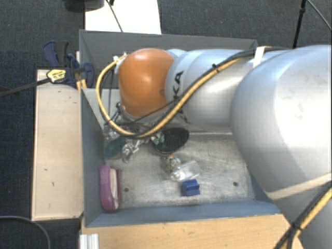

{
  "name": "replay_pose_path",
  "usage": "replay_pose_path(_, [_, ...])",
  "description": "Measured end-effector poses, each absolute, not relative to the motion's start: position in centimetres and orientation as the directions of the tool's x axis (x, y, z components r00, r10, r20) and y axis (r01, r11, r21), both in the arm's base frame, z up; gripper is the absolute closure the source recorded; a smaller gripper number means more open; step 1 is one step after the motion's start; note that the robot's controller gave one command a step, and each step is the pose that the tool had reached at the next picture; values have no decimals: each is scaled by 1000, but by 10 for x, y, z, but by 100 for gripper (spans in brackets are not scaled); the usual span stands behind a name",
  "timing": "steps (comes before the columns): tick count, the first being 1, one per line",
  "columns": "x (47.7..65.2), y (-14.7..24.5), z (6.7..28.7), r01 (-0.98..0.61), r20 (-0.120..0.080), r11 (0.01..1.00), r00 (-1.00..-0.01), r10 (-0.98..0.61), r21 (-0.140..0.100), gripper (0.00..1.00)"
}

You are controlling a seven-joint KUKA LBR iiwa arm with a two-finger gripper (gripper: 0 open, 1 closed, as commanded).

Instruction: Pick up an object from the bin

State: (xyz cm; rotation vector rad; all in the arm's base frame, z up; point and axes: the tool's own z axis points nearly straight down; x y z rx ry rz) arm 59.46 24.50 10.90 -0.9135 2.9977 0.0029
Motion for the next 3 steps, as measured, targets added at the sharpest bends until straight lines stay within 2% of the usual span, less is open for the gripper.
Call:
replay_pose_path(2, [597,246,155,-551,-9,834,-834,-551,0,100])
replay_pose_path(3, [599,247,160,-548,-11,836,-836,-548,1,100])
